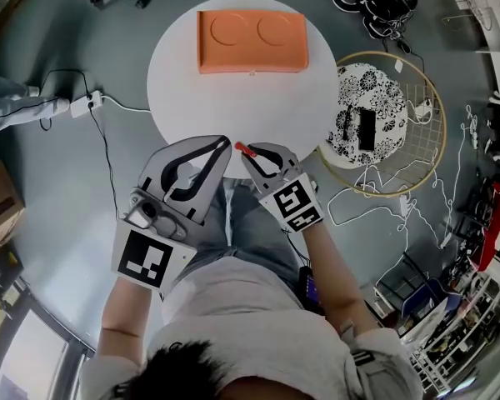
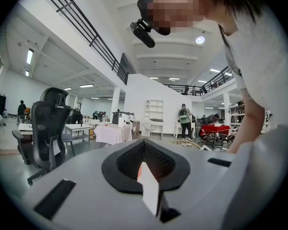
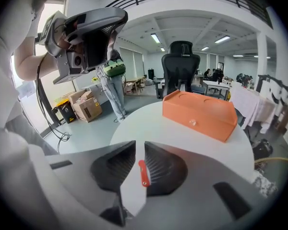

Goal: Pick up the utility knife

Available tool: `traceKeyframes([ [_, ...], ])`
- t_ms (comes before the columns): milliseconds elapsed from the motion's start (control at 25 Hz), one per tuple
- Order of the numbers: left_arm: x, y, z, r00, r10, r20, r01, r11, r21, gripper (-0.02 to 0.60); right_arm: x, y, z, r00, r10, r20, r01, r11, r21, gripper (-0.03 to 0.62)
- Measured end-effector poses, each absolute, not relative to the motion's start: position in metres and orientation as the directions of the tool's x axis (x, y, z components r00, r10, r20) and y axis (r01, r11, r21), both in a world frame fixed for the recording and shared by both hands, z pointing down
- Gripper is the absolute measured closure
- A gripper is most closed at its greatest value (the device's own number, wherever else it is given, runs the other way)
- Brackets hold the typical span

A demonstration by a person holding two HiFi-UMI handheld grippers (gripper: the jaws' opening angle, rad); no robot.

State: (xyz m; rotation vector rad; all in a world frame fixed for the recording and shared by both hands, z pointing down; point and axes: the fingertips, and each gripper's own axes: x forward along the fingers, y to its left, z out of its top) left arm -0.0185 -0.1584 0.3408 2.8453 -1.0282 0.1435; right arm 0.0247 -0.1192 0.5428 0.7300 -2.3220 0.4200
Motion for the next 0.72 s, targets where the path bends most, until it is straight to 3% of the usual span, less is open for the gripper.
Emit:
traceKeyframes([
  [720,-0.032,-0.169,0.362,0.749,-0.644,0.153,-0.660,-0.744,0.099,0.571,0.039,-0.112,0.623,-0.483,-0.264,0.835,-0.563,0.824,-0.066,0.526],
])
